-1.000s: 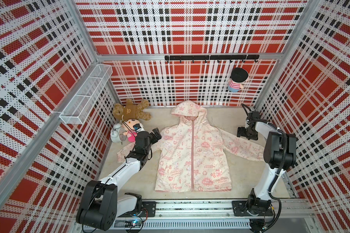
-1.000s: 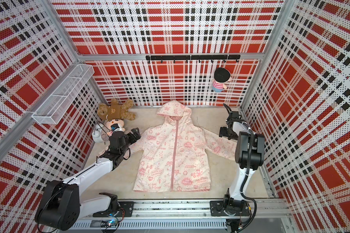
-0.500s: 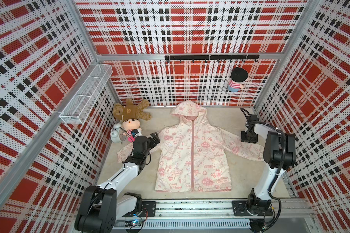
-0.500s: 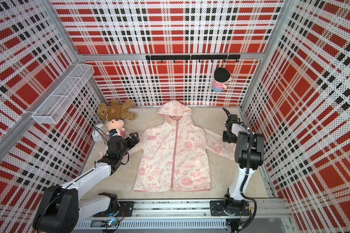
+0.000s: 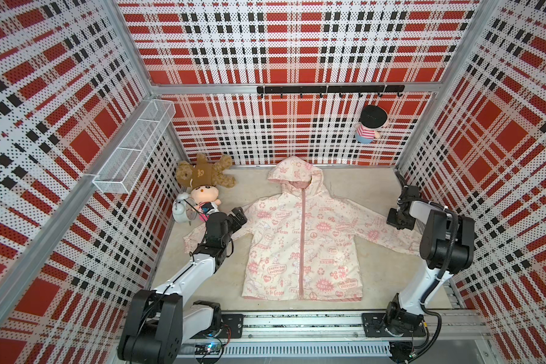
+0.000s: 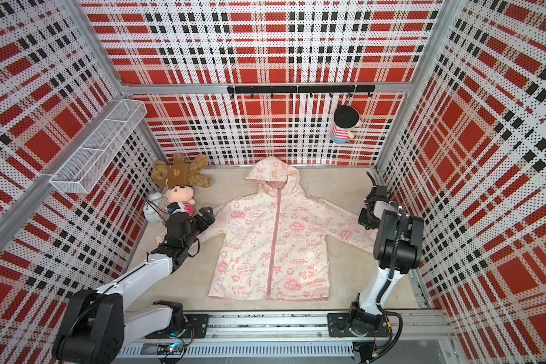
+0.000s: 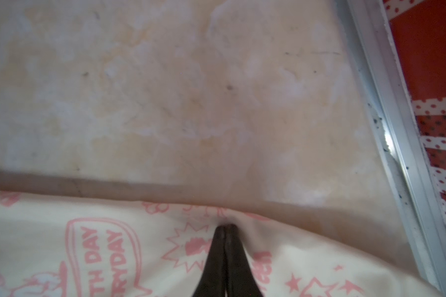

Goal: Unzip the jacket
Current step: Flatten out the jacket at the center of the board.

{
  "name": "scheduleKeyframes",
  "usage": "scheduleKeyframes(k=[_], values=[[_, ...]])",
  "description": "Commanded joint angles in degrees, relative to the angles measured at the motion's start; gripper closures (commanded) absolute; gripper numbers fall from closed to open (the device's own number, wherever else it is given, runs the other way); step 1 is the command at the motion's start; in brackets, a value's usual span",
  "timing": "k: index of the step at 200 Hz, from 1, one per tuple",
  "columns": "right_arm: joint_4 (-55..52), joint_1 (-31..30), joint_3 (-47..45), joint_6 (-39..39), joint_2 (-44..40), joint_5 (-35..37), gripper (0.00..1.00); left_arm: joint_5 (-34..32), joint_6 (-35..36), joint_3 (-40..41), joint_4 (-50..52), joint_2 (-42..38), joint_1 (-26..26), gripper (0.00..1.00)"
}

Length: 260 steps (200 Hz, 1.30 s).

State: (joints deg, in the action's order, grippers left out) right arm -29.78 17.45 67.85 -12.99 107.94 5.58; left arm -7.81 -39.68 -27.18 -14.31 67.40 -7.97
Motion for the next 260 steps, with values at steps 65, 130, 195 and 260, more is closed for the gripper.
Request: scheduleKeyframes(k=[65, 130, 195, 260], values=[[-0.87, -17.05, 9.01, 1.61, -13.69, -3.37, 0.34, -3.54, 5.3, -11.4, 11.78, 12.01, 6.96, 0.01], [-1.23, -31.23, 16.61, 1.04, -8.24, -11.46, 0.39, -1.53, -3.93, -7.71, 11.59, 15.47, 12.31, 0.21], [-0.68, -34.67, 14.79, 1.72, -7.41, -13.22, 0.4, 0.31, -13.08, 2.13, 7.95, 13.97, 15.62, 0.29], [-3.76, -34.65, 14.04, 2.46, -10.18, -9.15, 0.38, -11.9, -23.79, 13.4, 17.9, -10.12, 21.24, 0.27]])
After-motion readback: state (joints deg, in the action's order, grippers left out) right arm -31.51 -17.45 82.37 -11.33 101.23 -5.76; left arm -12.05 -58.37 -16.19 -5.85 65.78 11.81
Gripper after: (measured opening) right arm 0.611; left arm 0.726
